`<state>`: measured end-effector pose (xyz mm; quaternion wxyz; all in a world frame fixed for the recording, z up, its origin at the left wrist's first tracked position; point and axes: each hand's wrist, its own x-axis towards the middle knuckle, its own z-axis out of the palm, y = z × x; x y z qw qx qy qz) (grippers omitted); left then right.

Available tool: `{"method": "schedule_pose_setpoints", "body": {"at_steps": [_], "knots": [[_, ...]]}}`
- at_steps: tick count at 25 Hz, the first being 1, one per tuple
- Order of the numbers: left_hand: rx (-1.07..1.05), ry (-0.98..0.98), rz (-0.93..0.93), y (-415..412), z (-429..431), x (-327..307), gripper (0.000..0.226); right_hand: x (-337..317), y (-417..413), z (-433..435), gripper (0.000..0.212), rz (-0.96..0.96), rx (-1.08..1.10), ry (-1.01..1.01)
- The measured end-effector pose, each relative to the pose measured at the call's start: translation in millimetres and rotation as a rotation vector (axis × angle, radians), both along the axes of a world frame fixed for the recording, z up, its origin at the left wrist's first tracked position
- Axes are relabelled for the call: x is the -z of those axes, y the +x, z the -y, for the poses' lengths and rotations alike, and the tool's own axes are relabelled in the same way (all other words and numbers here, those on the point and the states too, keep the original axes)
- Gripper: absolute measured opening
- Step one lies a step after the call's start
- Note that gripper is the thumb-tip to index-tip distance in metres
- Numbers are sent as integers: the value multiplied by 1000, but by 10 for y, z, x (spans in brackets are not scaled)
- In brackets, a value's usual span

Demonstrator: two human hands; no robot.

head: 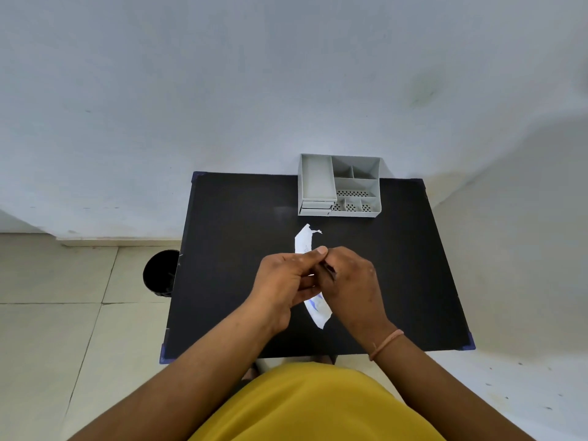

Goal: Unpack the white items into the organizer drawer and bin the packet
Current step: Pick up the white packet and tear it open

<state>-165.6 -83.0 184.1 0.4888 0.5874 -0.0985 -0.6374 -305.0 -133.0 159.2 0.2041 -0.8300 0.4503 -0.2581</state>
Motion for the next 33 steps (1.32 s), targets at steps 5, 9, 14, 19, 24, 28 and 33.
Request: {"method": "schedule_pose_setpoints", "body": {"at_steps": [5, 9, 14, 19, 24, 28, 33], "knots": [[-65, 81, 29, 190, -116, 136, 18, -4, 43, -105, 38, 164, 45, 427], [-84, 82, -65, 362, -197, 191, 21, 25, 120, -117, 36, 341, 135, 692], [-55, 24, -128, 562, -293, 294, 25, -14, 166, -107, 50, 320, 159, 769], [2, -26, -101, 660, -324, 323, 25, -37, 197, -82, 50, 208, 98, 719], [-45, 2, -29, 743, -335, 350, 24, -8, 152, -67, 35, 207, 213, 649], [-34, -10, 5, 799, -334, 378, 22, -31, 107, -61, 27, 133, 191, 505], [99, -66, 118, 831, -286, 415, 27, -99, 98, -60, 14, -181, 37, 291]]}}
